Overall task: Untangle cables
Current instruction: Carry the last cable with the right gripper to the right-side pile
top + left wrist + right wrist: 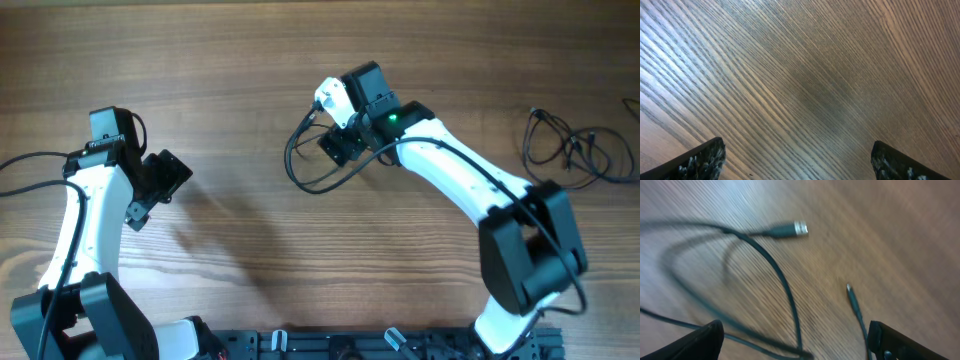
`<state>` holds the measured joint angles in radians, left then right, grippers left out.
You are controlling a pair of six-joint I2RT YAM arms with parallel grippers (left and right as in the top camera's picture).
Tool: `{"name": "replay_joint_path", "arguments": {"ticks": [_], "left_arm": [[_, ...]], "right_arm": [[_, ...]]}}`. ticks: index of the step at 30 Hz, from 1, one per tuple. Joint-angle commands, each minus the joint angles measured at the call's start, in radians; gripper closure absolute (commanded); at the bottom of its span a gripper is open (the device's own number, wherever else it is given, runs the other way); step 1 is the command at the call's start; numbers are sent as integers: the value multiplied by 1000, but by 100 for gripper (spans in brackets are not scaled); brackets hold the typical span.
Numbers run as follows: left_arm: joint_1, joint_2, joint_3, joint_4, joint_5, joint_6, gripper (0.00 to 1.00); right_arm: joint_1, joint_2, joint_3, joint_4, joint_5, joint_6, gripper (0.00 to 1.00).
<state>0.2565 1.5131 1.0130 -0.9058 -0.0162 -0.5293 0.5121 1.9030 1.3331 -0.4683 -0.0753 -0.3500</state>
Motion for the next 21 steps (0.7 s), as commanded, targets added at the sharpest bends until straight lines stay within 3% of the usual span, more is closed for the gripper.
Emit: {"name": "replay_joint_path", "arguments": {"ticks": [1,4,6,9,11,12,13,21], "left_arm": [[3,7,12,-2,9,-10,5],[3,7,12,-2,9,-10,5],[3,7,12,-2,9,-10,5],[3,7,12,-2,9,-10,5],[3,7,12,-2,9,-10,5],[3,7,12,-2,9,-10,5],[3,7,12,-2,10,-10,5],[3,7,12,-1,20,-10,5]], "right_arm": [[-8,76,0,0,-2,-35,6],[-8,95,0,10,-35,-30,11],[-8,96,0,14,-37,15,22],[-10,96,0,13,-37,48,47],[-10,96,0,9,-36,74,69],[-10,89,0,4,-37,125,86],[-10,85,0,3,-37,143,92],[-11,-37,2,2,-37,206,96]]}}
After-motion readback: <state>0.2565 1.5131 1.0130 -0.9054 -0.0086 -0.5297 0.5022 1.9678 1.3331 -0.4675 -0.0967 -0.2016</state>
